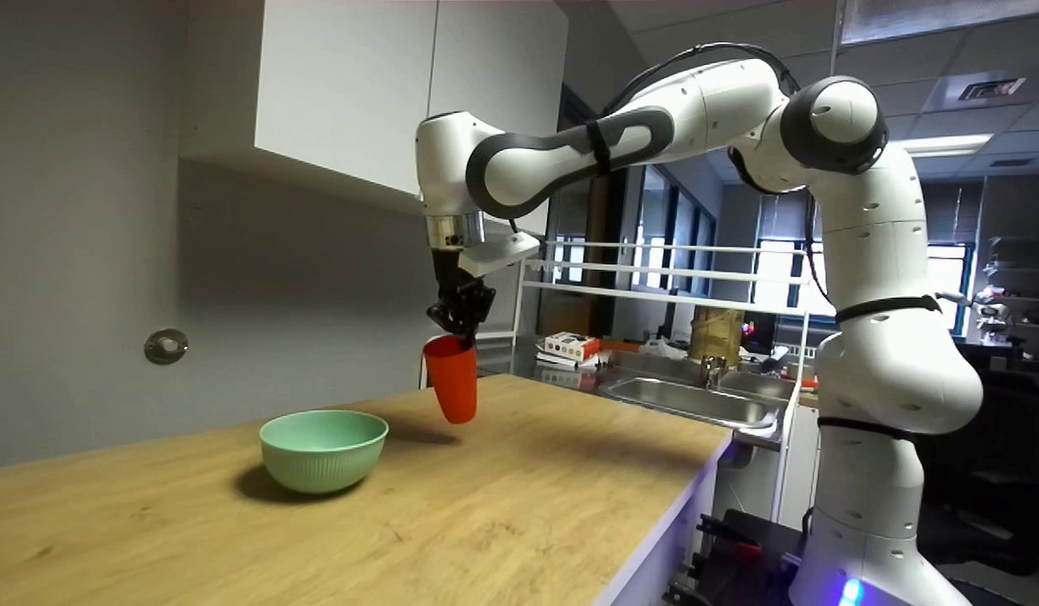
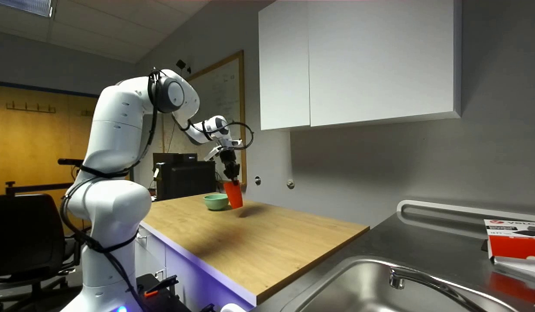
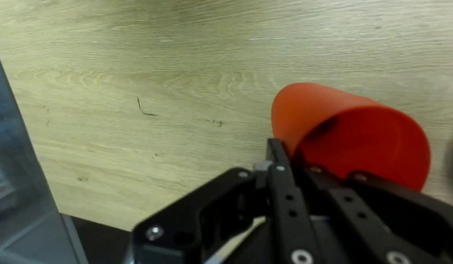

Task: Pour the contents of the cup into the bowl

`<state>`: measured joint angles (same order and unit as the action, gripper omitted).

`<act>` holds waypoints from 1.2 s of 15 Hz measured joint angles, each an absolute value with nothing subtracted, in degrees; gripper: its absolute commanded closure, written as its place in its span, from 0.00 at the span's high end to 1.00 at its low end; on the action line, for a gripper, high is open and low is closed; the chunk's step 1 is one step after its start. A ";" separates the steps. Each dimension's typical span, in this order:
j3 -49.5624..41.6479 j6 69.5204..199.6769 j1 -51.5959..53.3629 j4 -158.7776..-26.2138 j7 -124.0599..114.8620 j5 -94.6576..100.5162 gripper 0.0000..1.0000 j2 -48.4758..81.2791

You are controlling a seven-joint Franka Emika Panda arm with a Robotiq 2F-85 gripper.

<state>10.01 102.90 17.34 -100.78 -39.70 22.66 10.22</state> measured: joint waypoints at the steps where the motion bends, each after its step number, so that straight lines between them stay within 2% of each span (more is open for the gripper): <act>1: 10.45 101.22 18.68 -99.15 -40.22 24.33 0.01 11.42; 11: 11.40 82.84 34.56 -79.22 -41.73 44.11 0.01 29.42; 18: 7.87 71.78 45.54 -67.91 -41.73 59.85 0.01 40.01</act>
<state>7.87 71.78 45.54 -67.91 -41.73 59.85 40.01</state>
